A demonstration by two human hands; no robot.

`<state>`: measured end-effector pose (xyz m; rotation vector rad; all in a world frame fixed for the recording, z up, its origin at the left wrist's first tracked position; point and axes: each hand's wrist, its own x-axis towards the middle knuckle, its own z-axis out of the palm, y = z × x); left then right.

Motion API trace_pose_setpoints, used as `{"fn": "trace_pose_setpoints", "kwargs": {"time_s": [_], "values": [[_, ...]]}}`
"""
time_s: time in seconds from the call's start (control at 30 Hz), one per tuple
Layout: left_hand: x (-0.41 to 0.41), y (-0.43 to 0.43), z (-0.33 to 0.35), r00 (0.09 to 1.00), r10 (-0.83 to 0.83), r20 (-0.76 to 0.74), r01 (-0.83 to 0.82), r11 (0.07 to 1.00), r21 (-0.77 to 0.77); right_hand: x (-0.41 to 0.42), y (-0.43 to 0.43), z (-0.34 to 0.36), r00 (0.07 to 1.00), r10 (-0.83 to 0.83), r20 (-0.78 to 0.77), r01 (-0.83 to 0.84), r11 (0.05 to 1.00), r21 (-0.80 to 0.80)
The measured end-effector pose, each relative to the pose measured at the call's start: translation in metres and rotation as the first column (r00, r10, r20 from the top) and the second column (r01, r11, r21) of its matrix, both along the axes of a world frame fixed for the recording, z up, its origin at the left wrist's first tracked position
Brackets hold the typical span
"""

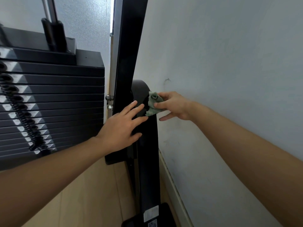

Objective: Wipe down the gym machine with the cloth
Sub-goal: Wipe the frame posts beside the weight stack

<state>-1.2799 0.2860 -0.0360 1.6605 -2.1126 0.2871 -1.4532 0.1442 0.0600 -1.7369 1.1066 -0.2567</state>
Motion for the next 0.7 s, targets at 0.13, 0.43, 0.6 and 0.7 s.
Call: {"fn": "trace_pose_setpoints", "kwargs": {"time_s": [0.13,0.43,0.6,0.7], "values": [[-0.001,0.000,0.000,1.000,-0.002,-0.006,0.003,1.000,0.004,-0.009,0.009,-0.012,0.999,-0.032,-0.010,0.032,0.995,0.097],[0.000,0.000,-0.002,1.000,-0.012,-0.015,0.012,1.000,-0.009,-0.025,0.024,-0.038,0.994,-0.088,-0.066,0.104,0.952,0.288],[0.000,0.000,-0.005,1.000,-0.011,-0.023,0.011,1.000,-0.021,-0.022,0.026,-0.033,0.995,-0.103,-0.008,0.102,0.960,0.262],[-0.001,0.001,-0.007,1.000,-0.010,-0.016,0.009,1.000,-0.028,-0.020,0.028,-0.038,0.987,-0.151,0.046,0.138,0.967,0.214]]}}
